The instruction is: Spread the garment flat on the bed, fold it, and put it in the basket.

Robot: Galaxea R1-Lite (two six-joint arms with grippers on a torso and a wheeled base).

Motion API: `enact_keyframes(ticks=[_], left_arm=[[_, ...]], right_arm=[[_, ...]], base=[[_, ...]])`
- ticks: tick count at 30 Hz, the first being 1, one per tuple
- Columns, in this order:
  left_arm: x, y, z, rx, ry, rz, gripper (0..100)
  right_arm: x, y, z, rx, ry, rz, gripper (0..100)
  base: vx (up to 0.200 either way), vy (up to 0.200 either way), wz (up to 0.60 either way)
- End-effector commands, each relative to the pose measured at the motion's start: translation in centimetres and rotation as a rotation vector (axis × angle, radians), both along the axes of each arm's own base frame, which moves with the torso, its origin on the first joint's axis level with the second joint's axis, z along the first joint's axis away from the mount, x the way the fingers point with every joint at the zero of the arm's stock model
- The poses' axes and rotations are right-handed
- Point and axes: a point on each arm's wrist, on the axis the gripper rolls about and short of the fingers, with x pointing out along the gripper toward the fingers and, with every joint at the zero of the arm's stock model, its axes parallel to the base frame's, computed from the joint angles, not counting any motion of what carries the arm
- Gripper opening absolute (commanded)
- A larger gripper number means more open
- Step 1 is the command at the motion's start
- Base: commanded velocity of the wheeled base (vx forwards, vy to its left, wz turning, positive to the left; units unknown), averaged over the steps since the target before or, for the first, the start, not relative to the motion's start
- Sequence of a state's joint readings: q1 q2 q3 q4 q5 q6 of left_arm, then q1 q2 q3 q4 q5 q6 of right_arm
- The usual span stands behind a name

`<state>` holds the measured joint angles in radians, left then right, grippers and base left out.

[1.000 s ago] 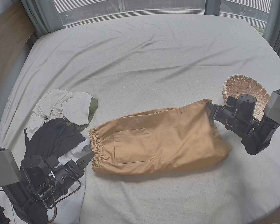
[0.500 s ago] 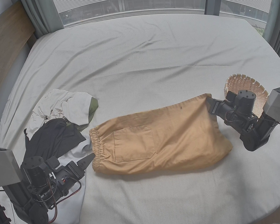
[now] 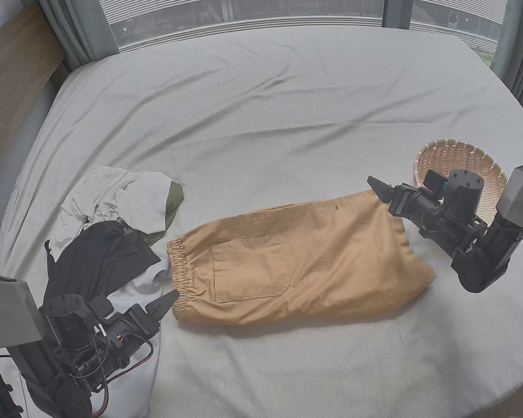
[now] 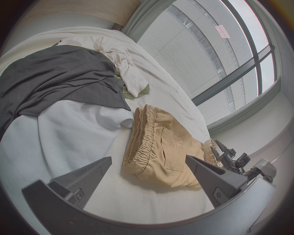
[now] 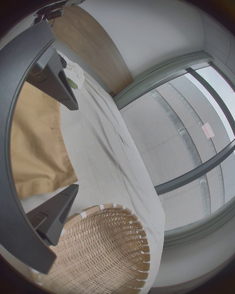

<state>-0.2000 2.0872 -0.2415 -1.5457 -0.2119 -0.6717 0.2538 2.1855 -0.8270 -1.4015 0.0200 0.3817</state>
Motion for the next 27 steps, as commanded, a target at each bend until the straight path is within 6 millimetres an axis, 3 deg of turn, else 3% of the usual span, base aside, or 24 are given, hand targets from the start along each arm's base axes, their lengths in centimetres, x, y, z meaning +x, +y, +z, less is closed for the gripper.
enact_keyframes(ticks=[1, 6, 11, 21, 27], left_arm=[[0.4, -0.1, -1.0, 0.005, 0.031, 0.0, 100], [0.5, -0.1, -1.3, 0.004, 0.041, -0.003, 100], [0.9, -0.2, -2.0, 0.008, 0.056, 0.0, 100], [2.2, -0.6, -2.9, 0.006, 0.052, -0.007, 100], [4.0, -1.5, -4.3, 0.004, 0.046, -0.024, 100]], right_arm=[[-5.8, 2.3, 2.1, 0.015, -0.036, 0.114, 100], [-10.1, 3.0, 2.1, 0.007, -0.002, 0.187, 100], [-12.4, 2.6, 2.3, 0.007, 0.024, 0.208, 100], [-13.8, 2.0, 2.3, 0.002, 0.042, 0.208, 100], [-14.2, 2.0, 2.3, 0.0, 0.048, 0.216, 100]], base=[[0.0, 0.0, 0.0], [0.0, 0.0, 0.0], [0.0, 0.0, 0.0], [0.0, 0.0, 0.0], [0.0, 0.0, 0.0]])
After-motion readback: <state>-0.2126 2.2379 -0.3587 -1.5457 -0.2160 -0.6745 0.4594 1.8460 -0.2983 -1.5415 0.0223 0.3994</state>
